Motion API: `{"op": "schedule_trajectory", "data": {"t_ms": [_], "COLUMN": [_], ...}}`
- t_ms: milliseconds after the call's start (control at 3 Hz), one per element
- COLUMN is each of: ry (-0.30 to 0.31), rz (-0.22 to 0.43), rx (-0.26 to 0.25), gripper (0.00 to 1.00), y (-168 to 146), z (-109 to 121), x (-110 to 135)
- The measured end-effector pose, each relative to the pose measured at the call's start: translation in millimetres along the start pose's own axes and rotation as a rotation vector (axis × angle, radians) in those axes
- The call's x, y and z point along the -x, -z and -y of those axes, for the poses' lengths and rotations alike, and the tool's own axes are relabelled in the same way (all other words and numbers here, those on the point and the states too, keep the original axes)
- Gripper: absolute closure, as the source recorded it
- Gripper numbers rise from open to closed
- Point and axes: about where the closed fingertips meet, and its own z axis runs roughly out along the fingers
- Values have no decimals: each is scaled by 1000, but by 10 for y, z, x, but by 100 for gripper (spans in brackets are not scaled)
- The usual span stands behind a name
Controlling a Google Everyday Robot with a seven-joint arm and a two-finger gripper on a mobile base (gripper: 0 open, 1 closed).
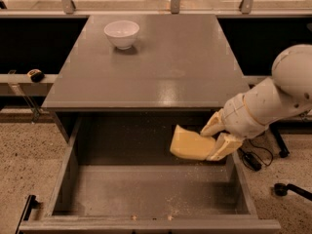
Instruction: Place sponge into top drawer
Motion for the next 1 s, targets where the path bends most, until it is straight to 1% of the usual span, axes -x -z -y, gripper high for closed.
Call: {"op": "schedule_trajectory", "data": {"t_ms": [333, 667, 1000], "ry": [9, -76, -59], "rz": [0, 9, 8], "rx": [12, 36, 61], "gripper": [100, 100, 100], "y": [-45, -497, -1083], "z": [-49, -203, -426], "x": [-19, -218, -372]}}
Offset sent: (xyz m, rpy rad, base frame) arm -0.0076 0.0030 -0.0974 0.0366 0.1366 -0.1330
